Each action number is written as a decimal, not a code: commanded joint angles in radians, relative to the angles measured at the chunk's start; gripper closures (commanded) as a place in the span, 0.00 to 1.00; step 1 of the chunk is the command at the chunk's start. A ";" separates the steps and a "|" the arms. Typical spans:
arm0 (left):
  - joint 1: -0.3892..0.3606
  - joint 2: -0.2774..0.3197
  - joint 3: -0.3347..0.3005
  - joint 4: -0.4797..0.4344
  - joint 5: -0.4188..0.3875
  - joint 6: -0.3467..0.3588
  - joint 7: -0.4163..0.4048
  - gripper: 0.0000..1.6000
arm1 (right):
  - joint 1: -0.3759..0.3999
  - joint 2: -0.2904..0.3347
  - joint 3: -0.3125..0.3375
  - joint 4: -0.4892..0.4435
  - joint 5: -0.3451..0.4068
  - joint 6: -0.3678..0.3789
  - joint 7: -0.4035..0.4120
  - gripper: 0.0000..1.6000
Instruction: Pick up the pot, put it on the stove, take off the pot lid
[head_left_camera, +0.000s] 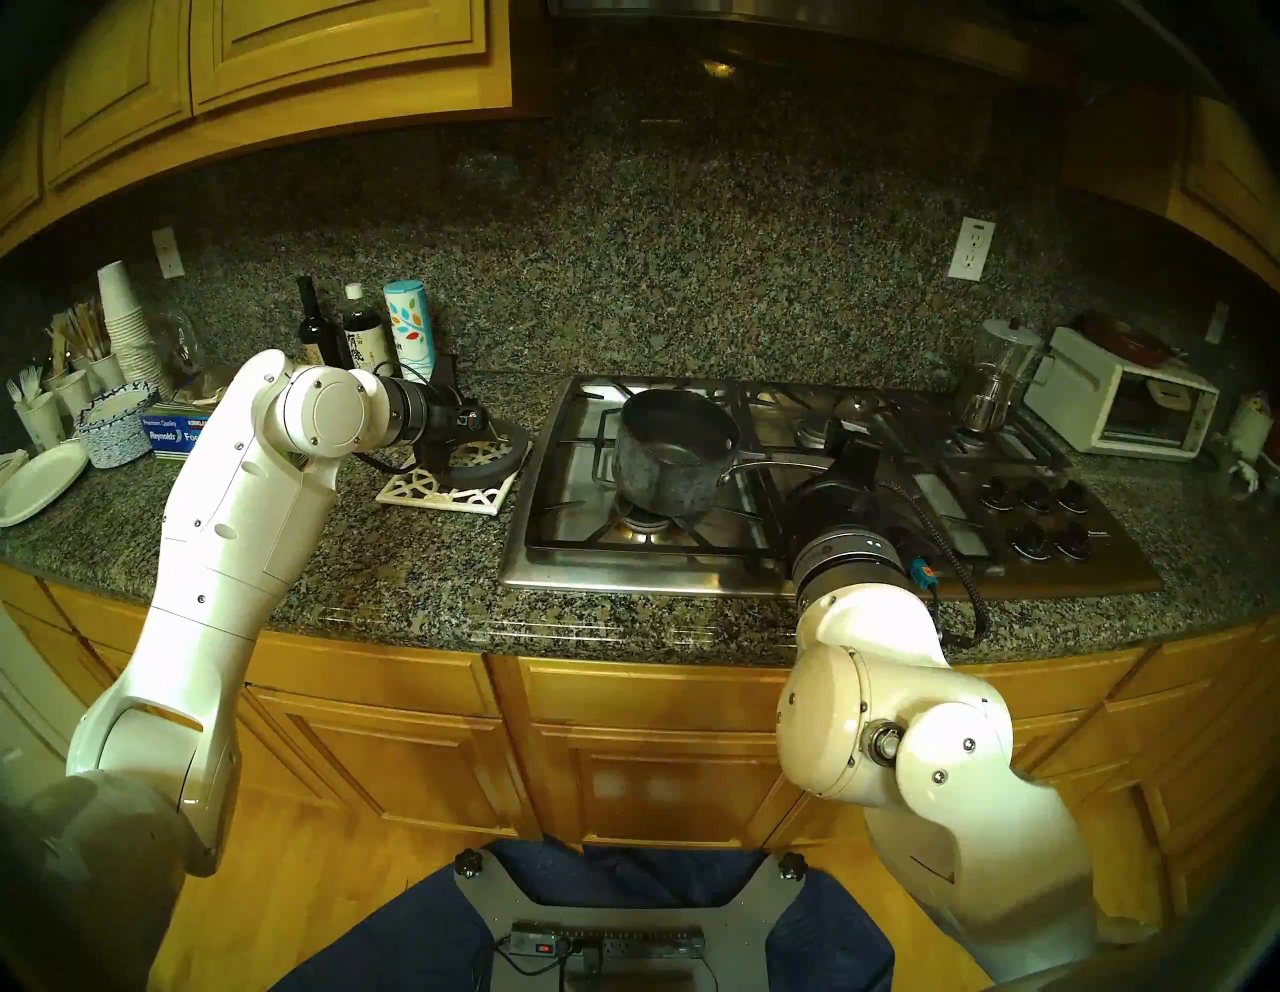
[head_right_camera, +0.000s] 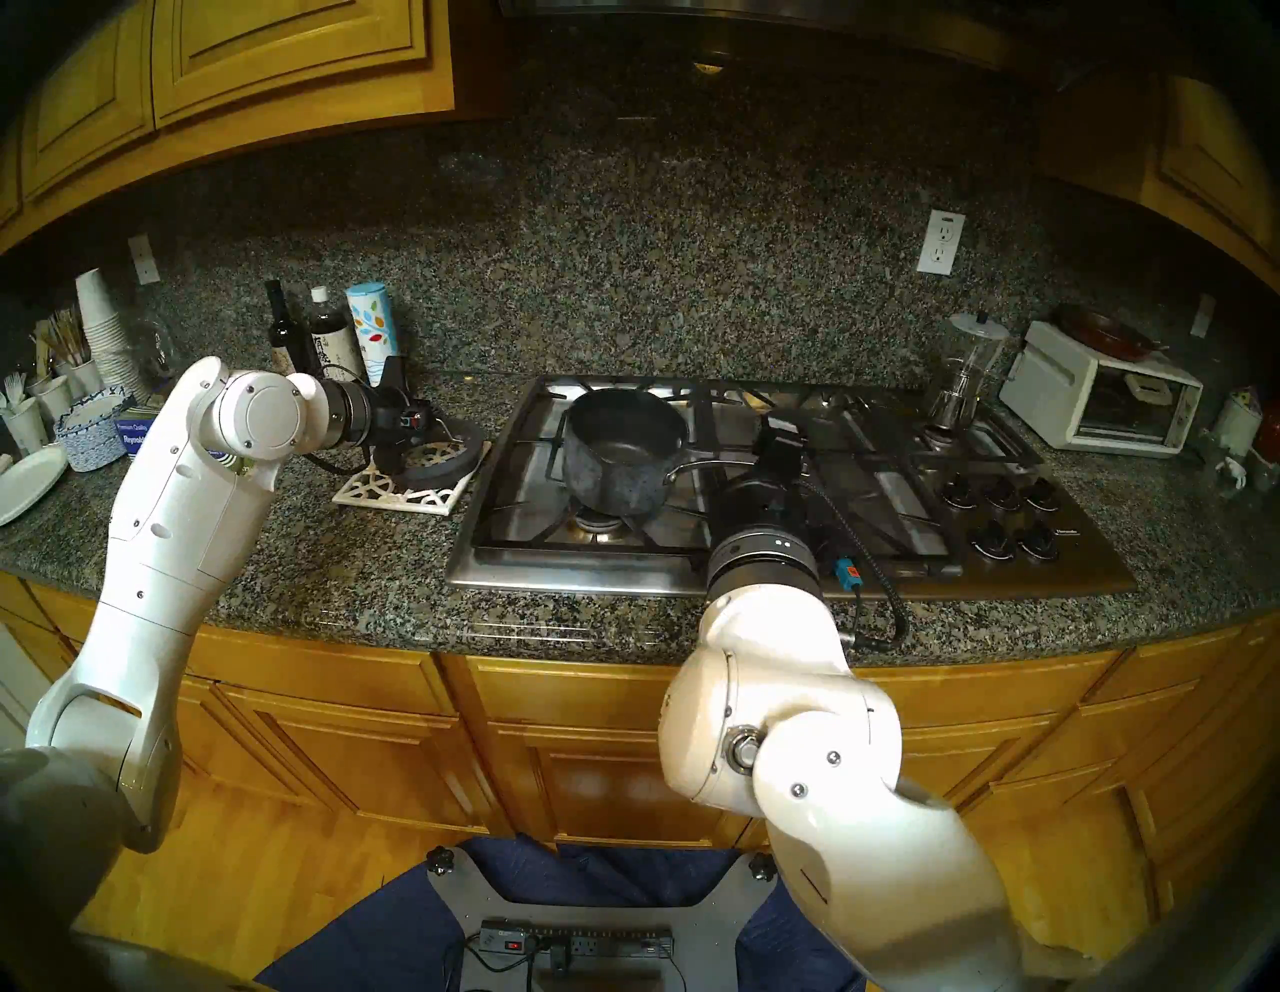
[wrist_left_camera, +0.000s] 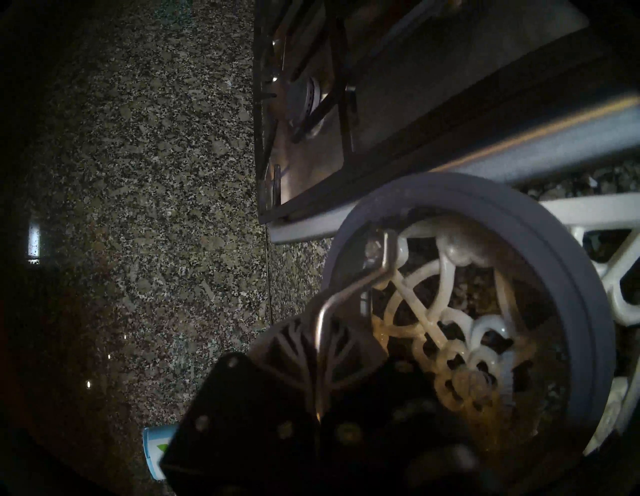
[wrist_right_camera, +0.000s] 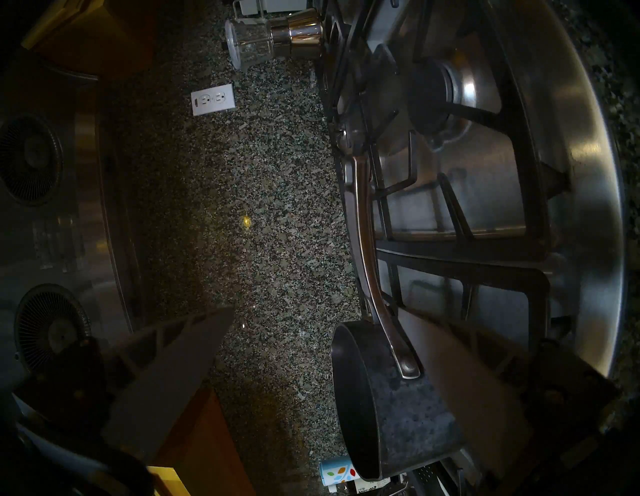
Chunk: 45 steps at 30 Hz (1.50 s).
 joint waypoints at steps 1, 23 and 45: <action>-0.009 0.012 -0.016 -0.042 -0.010 -0.004 -0.006 1.00 | 0.017 0.001 0.003 -0.027 -0.018 0.001 0.014 0.00; 0.009 0.035 -0.034 -0.040 -0.014 -0.013 0.000 0.57 | 0.017 0.000 0.003 -0.027 -0.019 0.001 0.013 0.00; -0.037 0.048 -0.031 -0.060 -0.016 -0.028 -0.036 0.00 | 0.017 0.000 0.004 -0.027 -0.018 0.001 0.013 0.00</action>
